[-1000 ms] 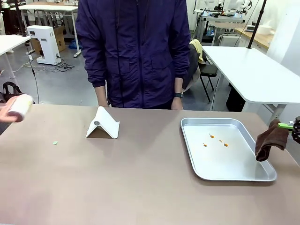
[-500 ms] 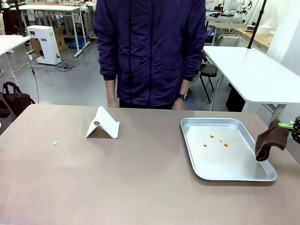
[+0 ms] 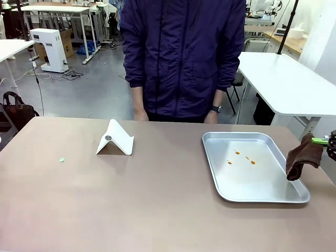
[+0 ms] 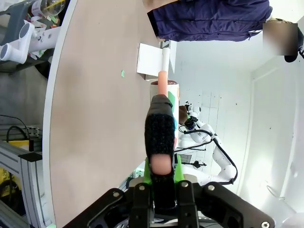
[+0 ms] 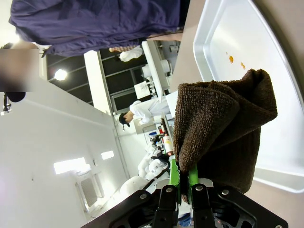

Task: Clean the surface of the table.
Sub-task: If a person points to the right, clean the right side of the table with your right hand, and if they point to the left, clean the left side with your left hand.

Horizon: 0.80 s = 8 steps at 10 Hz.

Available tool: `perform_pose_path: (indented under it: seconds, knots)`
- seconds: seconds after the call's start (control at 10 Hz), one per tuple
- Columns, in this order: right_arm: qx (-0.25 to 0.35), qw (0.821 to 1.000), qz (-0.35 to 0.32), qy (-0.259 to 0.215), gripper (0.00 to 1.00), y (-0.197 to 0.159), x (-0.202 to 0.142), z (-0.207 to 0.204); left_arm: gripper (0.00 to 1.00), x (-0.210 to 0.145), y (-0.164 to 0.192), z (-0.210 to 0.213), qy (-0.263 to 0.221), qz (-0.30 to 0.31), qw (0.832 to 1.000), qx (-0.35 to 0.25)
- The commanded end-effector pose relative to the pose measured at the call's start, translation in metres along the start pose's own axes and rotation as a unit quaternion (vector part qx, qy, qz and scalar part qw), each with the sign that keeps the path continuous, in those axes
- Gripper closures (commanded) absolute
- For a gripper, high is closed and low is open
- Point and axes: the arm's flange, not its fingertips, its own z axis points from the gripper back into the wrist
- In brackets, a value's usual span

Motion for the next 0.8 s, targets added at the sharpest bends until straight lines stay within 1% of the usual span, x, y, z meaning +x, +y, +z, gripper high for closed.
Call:
perform_pose_path:
  seconds: [0.0,0.1,0.2,0.3,0.6,0.7]
  knots:
    - [0.005,1.0,0.001,0.002,1.0,0.005,-0.002,0.002,0.81,-0.006,-0.004,-0.002,0.003,-0.001,1.0,0.0]
    - [0.005,1.0,0.001,0.002,1.0,0.005,-0.002,0.002,0.81,0.0,0.0,0.0,0.0,0.0,1.0,0.0]
    - [0.005,1.0,0.001,0.002,1.0,0.005,-0.002,0.002,0.81,0.002,-0.006,-0.014,-0.022,0.002,1.0,0.01]
    - [0.005,1.0,0.001,0.002,1.0,0.005,-0.002,0.002,0.81,0.0,-0.013,-0.031,-0.017,0.0,1.0,0.016]
    - [0.005,1.0,0.001,0.002,1.0,0.005,-0.002,0.002,0.81,0.001,-0.029,-0.082,-0.003,-0.022,0.997,0.072]
    - [0.005,1.0,0.001,0.002,1.0,0.005,-0.002,0.002,0.81,0.005,-0.034,-0.098,-0.018,-0.029,0.995,0.089]
